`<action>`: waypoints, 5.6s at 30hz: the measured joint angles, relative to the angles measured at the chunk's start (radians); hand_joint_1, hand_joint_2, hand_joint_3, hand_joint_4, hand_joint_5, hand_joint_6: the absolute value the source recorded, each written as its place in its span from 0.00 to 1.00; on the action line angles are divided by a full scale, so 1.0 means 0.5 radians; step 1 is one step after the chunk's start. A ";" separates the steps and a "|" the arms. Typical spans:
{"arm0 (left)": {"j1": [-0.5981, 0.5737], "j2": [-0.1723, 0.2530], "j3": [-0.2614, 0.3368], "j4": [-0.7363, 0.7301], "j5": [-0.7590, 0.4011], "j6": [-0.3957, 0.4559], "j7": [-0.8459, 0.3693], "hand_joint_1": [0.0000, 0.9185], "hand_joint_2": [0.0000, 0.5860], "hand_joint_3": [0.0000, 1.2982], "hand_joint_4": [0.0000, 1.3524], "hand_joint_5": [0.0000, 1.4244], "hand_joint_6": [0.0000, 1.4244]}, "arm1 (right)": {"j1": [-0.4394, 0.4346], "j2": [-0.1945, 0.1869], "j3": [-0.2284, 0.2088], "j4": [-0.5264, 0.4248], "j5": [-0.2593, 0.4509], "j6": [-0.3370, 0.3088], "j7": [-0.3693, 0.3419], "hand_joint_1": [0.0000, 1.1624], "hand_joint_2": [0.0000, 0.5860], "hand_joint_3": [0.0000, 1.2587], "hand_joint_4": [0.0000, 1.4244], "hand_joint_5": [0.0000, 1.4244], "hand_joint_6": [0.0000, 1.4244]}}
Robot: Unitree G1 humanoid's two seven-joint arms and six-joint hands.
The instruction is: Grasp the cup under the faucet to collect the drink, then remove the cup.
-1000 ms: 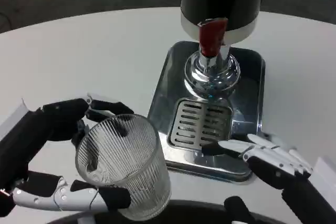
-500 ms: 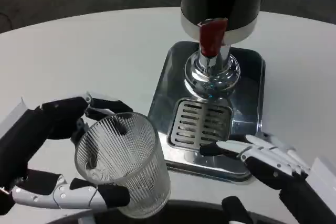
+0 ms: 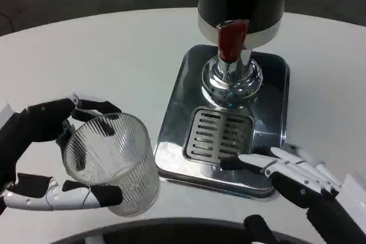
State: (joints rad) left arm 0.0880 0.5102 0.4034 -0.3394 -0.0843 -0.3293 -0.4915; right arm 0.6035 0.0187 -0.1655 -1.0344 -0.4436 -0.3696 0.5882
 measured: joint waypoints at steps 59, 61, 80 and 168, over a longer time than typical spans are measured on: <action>-1.269 -0.208 -1.027 1.295 1.107 -0.010 0.941 0.87 0.12 0.57 0.57 0.68 0.67 | 0.245 -0.069 -0.214 0.000 0.237 -0.095 -0.179 0.42 0.95 0.22 0.16 0.10 0.03; -1.294 -0.228 -1.047 1.313 1.122 0.009 0.964 0.87 0.12 0.57 0.57 0.68 0.67 | 0.245 -0.071 -0.220 0.000 0.239 -0.095 -0.182 0.42 0.95 0.22 0.16 0.10 0.03; -1.427 -0.375 -1.159 1.422 1.129 0.088 1.029 0.85 0.13 0.56 0.57 0.68 0.66 | 0.227 -0.132 -0.273 0.000 0.265 -0.052 -0.214 0.42 0.95 0.22 0.17 0.10 0.03; -1.453 -0.407 -1.245 1.405 1.132 0.131 1.001 0.42 0.21 0.20 0.07 0.31 0.35 | 0.163 -0.142 -0.175 0.000 0.240 0.065 -0.227 0.42 0.95 0.23 0.17 0.12 0.03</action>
State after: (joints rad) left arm -0.6383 0.3066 -0.2191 0.3632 0.4814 -0.2636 0.0091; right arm 0.6849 -0.0522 -0.2531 -1.0344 -0.3233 -0.3370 0.4746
